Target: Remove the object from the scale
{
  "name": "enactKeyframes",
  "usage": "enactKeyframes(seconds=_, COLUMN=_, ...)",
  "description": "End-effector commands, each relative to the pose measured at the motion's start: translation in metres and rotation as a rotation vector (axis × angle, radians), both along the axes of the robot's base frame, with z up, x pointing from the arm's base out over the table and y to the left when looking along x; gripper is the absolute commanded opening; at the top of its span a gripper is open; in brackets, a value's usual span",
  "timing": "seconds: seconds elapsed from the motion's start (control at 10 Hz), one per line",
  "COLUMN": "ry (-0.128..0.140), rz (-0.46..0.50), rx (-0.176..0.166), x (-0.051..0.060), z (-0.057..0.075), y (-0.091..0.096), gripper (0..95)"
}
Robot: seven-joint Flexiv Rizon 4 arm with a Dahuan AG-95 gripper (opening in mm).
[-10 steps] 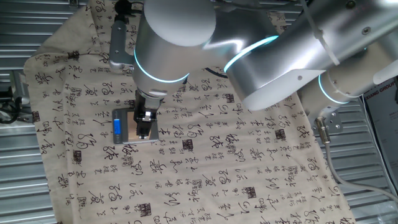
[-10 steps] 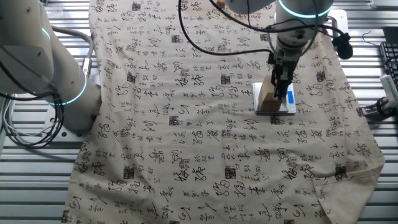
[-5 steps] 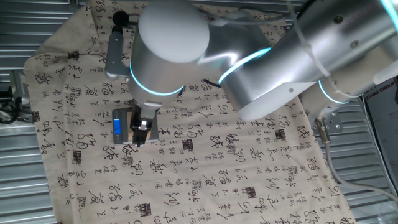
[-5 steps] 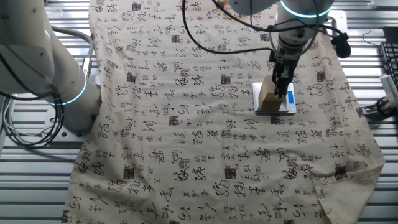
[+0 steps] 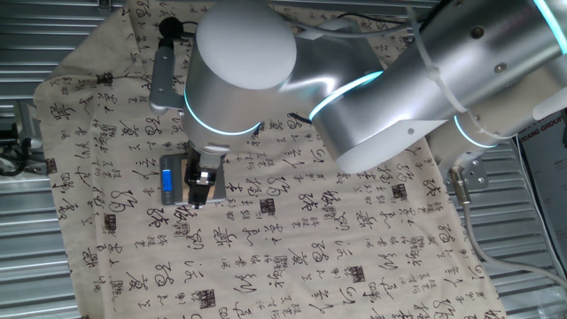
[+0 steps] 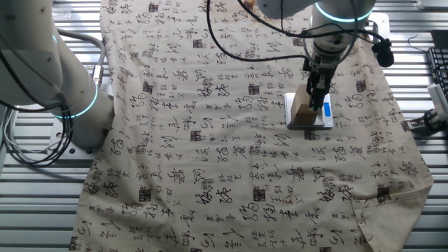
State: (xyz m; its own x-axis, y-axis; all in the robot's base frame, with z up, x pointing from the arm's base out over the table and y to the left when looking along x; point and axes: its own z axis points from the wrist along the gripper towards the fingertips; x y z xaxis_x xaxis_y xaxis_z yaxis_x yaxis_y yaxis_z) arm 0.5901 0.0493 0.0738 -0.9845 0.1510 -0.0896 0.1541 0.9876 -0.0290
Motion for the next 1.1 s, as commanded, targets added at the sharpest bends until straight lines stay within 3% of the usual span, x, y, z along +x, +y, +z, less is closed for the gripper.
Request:
enactKeyframes(seconds=0.1, ry=0.001, rz=0.002, rx=-0.001, x=0.0010, z=-0.0025, y=-0.0003, gripper=76.0)
enactKeyframes(seconds=1.1, ry=-0.005, rz=-0.009, rx=0.007, x=0.0045, z=-0.0117, y=-0.0024, gripper=76.0)
